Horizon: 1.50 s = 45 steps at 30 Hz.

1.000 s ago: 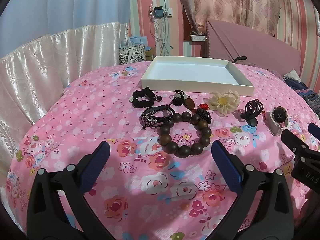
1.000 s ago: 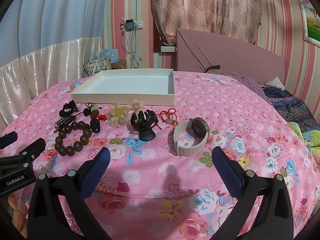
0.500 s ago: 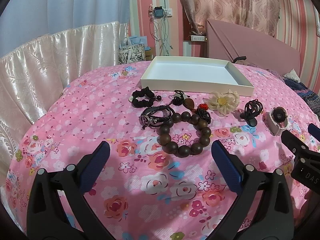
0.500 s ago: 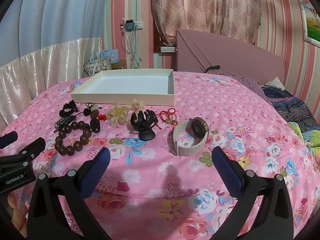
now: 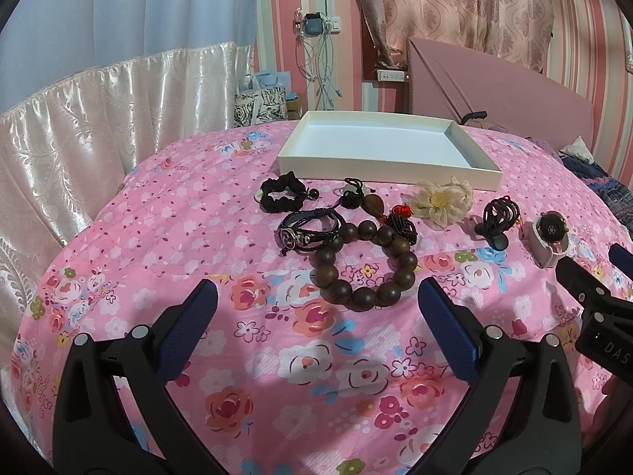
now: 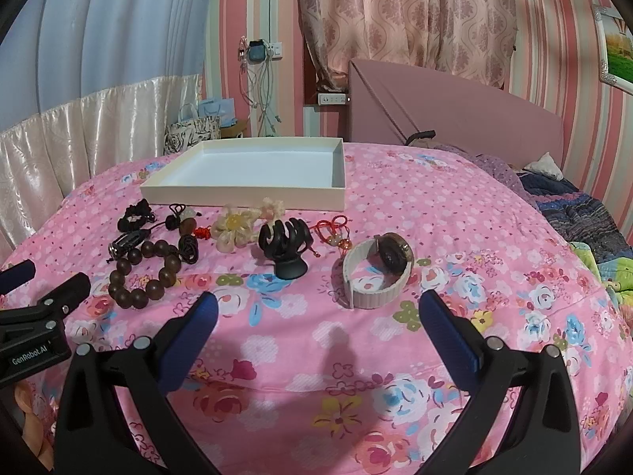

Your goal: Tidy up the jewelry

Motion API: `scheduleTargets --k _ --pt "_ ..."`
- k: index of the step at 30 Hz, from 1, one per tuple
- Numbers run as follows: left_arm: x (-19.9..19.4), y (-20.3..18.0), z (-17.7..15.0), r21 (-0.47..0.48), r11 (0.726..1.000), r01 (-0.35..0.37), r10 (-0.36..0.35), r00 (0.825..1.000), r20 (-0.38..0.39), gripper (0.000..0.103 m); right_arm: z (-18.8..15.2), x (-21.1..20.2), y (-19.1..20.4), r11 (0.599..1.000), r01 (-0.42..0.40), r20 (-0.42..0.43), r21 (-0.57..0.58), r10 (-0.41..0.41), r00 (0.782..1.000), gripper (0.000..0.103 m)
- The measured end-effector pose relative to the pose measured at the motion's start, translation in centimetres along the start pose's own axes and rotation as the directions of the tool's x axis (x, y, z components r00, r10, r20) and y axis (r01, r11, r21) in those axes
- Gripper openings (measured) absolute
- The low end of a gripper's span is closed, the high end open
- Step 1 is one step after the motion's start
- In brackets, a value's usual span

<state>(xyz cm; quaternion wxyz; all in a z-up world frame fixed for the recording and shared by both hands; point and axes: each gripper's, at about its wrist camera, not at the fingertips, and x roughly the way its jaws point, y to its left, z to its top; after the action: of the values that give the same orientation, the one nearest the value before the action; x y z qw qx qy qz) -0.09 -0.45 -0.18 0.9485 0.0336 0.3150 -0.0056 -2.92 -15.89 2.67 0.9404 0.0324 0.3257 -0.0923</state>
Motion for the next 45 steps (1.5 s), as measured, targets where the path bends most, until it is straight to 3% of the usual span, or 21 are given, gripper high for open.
scheduleTargets --k 37,45 --pt "0.8 -0.8 -0.4 0.034 0.999 0.017 -0.016 1.0 -0.023 0.1 -0.7 0.9 0.5 1.0 -0.011 -0.003 -0.021 0.011 1.0 0.101" --pt "0.6 -0.3 0.6 0.024 0.999 0.043 -0.041 0.998 -0.045 0.1 1.2 0.7 0.2 0.999 -0.039 -0.04 -0.027 0.038 0.998 0.101"
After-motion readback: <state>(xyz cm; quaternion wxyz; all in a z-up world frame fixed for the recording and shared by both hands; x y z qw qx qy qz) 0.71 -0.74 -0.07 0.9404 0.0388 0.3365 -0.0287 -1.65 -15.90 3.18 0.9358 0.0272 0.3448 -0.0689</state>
